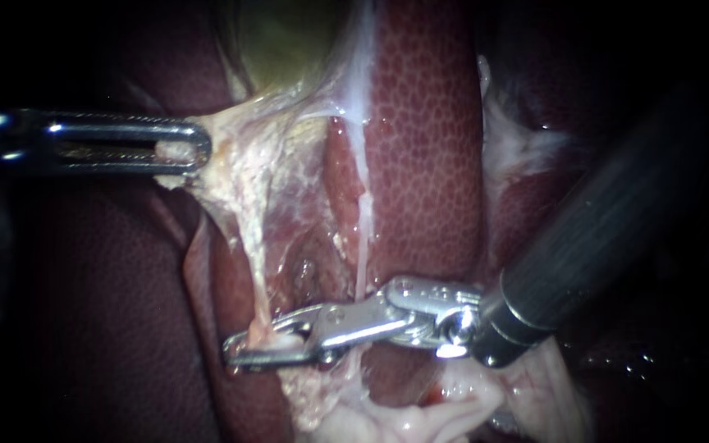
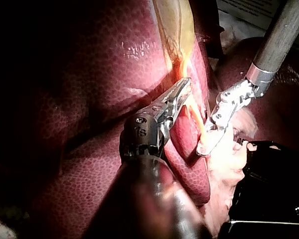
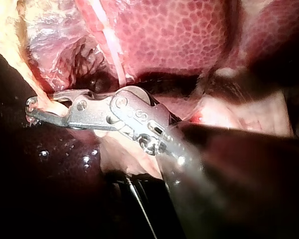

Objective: Going back first clip left tube

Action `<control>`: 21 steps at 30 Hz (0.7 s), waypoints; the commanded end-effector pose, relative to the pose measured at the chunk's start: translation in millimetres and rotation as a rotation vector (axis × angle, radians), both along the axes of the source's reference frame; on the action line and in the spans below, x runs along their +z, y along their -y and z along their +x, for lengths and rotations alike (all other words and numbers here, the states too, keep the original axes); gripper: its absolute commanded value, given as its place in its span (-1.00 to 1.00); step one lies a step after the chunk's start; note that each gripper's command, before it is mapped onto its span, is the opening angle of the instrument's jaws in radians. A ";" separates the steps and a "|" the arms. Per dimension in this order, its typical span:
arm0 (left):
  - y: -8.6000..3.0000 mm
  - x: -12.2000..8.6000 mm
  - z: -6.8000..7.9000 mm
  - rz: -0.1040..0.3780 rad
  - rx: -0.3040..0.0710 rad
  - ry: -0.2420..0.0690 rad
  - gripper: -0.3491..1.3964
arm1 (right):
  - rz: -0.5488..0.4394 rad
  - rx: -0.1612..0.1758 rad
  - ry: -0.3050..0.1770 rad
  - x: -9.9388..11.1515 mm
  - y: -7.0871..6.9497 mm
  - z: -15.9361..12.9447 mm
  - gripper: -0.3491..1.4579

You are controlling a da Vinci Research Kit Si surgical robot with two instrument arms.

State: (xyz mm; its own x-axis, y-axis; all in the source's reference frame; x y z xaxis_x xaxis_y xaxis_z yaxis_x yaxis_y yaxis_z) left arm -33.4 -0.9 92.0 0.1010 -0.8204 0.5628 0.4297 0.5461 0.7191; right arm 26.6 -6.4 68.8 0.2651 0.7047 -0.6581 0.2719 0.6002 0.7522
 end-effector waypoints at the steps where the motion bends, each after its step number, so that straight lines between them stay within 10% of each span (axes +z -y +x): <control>1: 0.0 0.0 0.0 0.000 0.000 0.001 -1.00 | 0.000 0.000 0.000 0.0 0.0 0.0 -1.00; 9: 0.0 0.0 0.0 0.000 0.000 0.000 -1.00 | 0.012 -0.005 0.001 0.0 0.1 0.4 -1.00; 13: 0.0 0.0 0.0 0.000 0.000 0.000 -1.00 | 0.021 0.020 -0.012 -0.2 0.2 1.3 -0.14; 21: 0.0 0.0 0.0 0.000 0.000 0.000 -1.00 | -0.049 0.070 -0.052 -0.2 -0.5 2.4 0.05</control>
State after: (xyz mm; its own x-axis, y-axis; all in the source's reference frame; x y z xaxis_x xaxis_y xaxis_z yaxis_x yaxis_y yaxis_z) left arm -33.4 -0.9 92.0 0.1007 -0.8202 0.5631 0.4291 0.5465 0.7192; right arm 29.0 -5.8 68.6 0.1787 0.6797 -0.7113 0.2676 0.6622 0.7000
